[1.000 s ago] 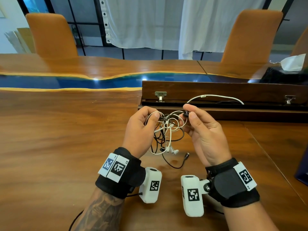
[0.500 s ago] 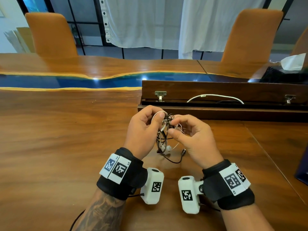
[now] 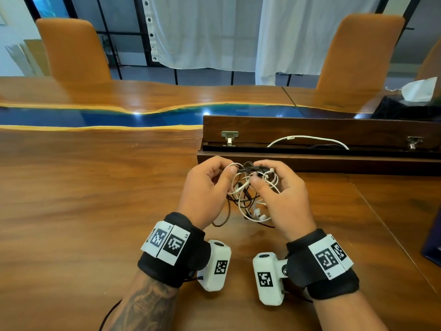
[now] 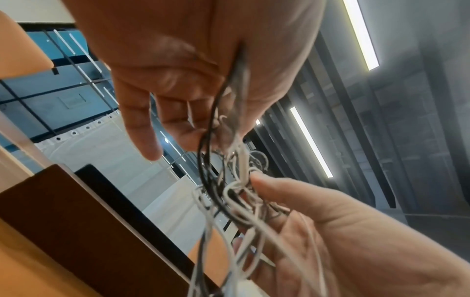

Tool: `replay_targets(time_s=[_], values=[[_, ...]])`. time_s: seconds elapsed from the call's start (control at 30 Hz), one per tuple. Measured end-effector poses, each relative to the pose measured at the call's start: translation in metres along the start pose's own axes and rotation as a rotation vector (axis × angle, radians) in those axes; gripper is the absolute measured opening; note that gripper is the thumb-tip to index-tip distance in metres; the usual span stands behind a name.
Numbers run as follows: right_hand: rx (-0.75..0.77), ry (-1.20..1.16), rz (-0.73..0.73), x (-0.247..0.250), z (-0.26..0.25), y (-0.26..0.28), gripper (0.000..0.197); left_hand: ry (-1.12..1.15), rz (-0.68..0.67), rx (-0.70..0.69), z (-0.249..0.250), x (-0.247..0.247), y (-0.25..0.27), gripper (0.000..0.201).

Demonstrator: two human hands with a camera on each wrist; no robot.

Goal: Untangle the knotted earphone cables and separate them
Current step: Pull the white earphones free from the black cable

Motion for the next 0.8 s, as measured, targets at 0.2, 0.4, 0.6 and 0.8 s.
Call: replay_targets(time_s=[0.2,0.4,0.6,0.8], values=[[0.039,0.0,-0.049,0.0,-0.003,0.0,0.03,0.051,-0.004,-0.007,0.001,0.004,-0.003,0.039],[0.047,-0.044,-0.055,0.002,-0.003,0.001,0.031,-0.076,-0.12,0.01,0.001,0.0,0.001,0.017],[0.071,-0.034,-0.027,0.0,-0.004,0.001,0.019,-0.109,0.05,0.003,0.0,0.0,0.0,0.008],[0.089,-0.14,-0.219,-0.002,-0.008,0.003,0.018,-0.285,0.083,0.014,-0.001,-0.005,0.003,0.021]])
Point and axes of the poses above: each hand's wrist, its own y-axis away from the middle knuckle, its own x-axis out of the back of the hand, z = x × y, the point moved 2 cm from there along -y, towards the middle knuckle, and after that the axes turned 11 degrees about z, right-handed, at the moved point
